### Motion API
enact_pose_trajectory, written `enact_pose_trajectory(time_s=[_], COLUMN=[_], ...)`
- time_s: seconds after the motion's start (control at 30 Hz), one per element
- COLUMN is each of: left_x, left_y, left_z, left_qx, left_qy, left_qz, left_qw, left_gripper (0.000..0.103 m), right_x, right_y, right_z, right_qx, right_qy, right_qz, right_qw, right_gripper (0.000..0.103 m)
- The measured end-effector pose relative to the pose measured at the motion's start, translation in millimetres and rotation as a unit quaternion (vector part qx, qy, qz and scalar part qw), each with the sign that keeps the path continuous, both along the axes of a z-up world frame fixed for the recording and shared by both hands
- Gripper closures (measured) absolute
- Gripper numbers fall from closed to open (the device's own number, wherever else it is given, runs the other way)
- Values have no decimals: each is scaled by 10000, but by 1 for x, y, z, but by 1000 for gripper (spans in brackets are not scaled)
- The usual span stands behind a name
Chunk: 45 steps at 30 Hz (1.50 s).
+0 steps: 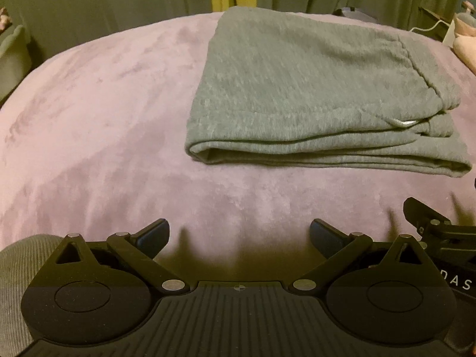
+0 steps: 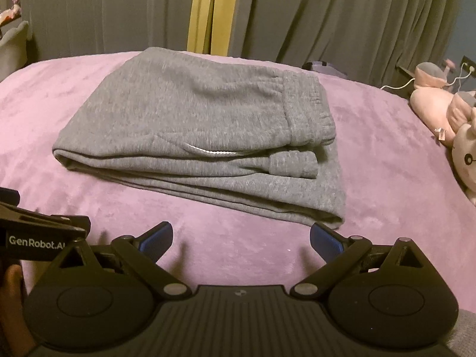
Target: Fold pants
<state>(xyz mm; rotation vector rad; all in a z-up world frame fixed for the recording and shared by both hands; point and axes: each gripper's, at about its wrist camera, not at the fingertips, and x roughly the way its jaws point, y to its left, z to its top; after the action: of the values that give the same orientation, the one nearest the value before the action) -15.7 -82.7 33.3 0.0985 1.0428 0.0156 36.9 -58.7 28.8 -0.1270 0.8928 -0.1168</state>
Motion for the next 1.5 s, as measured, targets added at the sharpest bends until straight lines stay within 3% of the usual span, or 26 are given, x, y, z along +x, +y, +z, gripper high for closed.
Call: enact_pose_trajectory(time_s=[0.43, 1.5], left_x=[8, 11], left_y=[-15, -14], left_z=[-20, -20], left_qx=[338, 262], left_qy=[116, 145], left_qz=[-264, -230], left_qw=[9990, 9993], left_gripper=[0, 0], right_x=[13, 12], right_y=[-17, -22], right_z=[-12, -12], right_qx=[100, 76], right_qy=[152, 78], right_qz=[-409, -515], right_qw=[9990, 9986], right_gripper=[4, 4])
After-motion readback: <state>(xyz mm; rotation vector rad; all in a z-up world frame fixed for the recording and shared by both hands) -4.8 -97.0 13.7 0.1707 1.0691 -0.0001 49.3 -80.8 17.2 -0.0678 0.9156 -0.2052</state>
